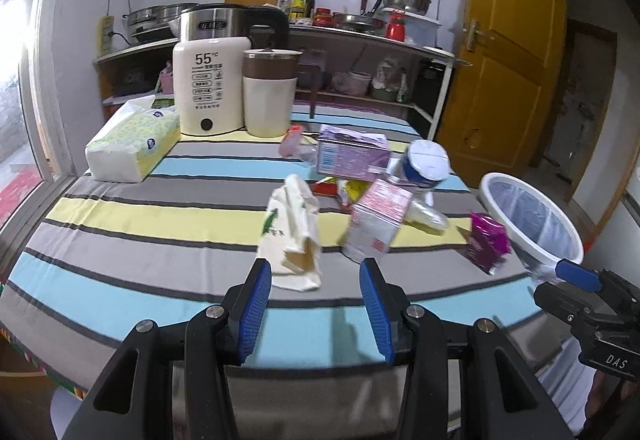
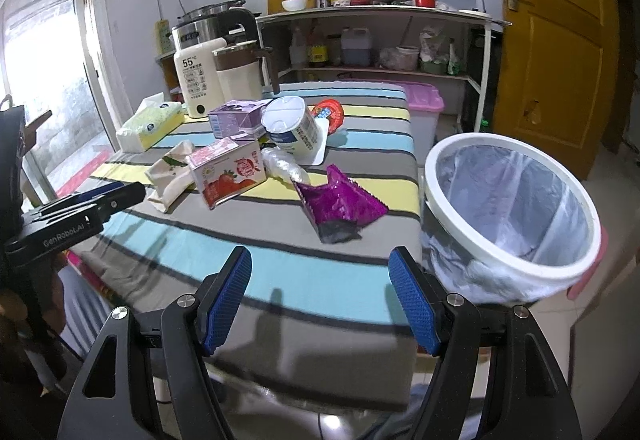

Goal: Collect trash
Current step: 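Grasp the purple snack wrapper with the right tool while the left tool grasps the white paper bag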

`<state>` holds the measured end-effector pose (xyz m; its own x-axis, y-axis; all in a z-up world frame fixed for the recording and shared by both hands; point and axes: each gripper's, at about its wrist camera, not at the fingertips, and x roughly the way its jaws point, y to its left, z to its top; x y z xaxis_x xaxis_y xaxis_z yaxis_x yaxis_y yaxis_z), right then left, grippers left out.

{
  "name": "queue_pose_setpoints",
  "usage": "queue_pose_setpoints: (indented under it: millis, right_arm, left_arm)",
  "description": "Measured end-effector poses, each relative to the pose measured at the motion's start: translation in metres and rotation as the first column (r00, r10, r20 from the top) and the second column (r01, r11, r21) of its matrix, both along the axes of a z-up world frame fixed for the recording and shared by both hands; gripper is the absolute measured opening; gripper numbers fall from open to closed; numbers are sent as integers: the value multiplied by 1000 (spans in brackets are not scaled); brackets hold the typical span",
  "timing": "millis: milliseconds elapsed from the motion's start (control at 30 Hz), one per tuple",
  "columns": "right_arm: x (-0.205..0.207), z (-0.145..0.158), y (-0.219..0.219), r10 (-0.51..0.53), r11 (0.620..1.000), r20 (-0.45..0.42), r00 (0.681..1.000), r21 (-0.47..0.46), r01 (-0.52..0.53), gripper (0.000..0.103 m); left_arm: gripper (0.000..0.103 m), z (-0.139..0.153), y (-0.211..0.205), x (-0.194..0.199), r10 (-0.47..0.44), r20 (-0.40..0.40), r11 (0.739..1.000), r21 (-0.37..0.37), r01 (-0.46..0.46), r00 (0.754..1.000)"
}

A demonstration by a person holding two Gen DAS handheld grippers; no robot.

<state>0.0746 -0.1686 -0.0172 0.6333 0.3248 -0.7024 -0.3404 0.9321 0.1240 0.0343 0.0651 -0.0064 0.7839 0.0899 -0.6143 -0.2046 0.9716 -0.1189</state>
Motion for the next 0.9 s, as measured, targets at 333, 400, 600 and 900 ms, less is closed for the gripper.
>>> queue_pose_setpoints:
  millis: [333,400,600,900]
  right_arm:
    - [46,-13,12,26,999,-31,999,-30,-27,72]
    - [56,-16,14,32,999,-41,999,-41,-34,72]
    - [70,-23,16,49,998,-74,996,-39,-52,66]
    - [75,-23,16,57,998,-96,994,-18,-59,35]
  left_arm:
    - [45,-9,11,33,-25,-19,1000,-16,25,1000]
    - [41,-12,11,39,-32,-28,999,-13,32,999]
    - [25,-15,10,47,-48,-38,999,-10,47,998]
    - [10,-15,12,46,-36,-34,999,1,36,999]
